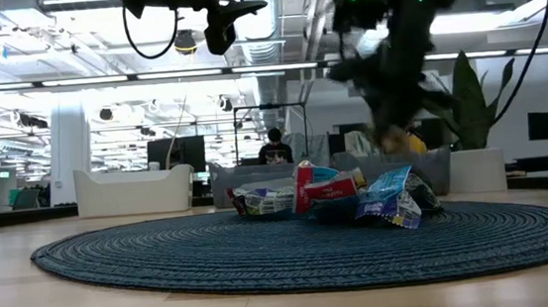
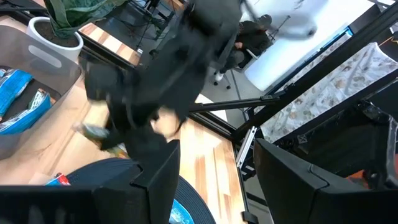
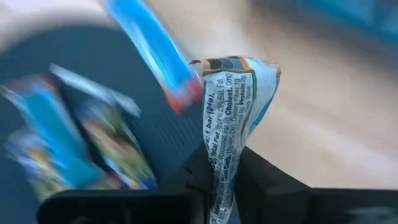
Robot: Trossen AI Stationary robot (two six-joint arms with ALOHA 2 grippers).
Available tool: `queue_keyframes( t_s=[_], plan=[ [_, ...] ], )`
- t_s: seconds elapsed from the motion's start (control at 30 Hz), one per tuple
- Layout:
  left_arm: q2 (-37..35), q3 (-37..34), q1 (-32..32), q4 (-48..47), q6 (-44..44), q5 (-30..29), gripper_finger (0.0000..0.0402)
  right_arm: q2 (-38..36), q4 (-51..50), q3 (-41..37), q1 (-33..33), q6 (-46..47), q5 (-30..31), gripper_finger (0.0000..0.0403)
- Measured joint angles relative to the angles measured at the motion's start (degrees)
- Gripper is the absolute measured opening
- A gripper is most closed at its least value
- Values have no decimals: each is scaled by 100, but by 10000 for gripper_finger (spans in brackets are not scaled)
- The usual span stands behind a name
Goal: Pick and place Granola Bars by type
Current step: Put the yellow granola bar into the right black bin
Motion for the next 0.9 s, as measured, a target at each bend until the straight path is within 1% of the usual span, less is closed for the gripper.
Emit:
queue_keyframes(
  t_s=[0.13, 0.2, 0.27, 0.37, 0.5, 0.7, 0.9],
  plan=[
    [-1, 0, 1, 1, -4, 0, 196, -277, 0, 642, -345, -634, 669, 41],
    [-1, 0, 0, 2, -19, -1, 196, -333, -47, 943, -578, -1028, 1039, 39],
    [0, 0, 2, 2, -20, -1, 196, -350, -256, 1191, -838, -1480, 1285, 33],
    [0, 0, 0, 2, -24, -1, 196, -342, -631, 1383, -1262, -1907, 1394, 26],
    [2, 0, 0, 2, -28, -3, 196, -335, -888, 1388, -1675, -1954, 1379, 32],
    [-1, 0, 0, 2, -55, -5, 196, -335, -925, 1388, -1889, -2430, 1389, 80],
    [0, 0, 0, 3, -58, -18, 196, -334, -857, 1390, -1956, -2323, 1367, 152]
  ],
)
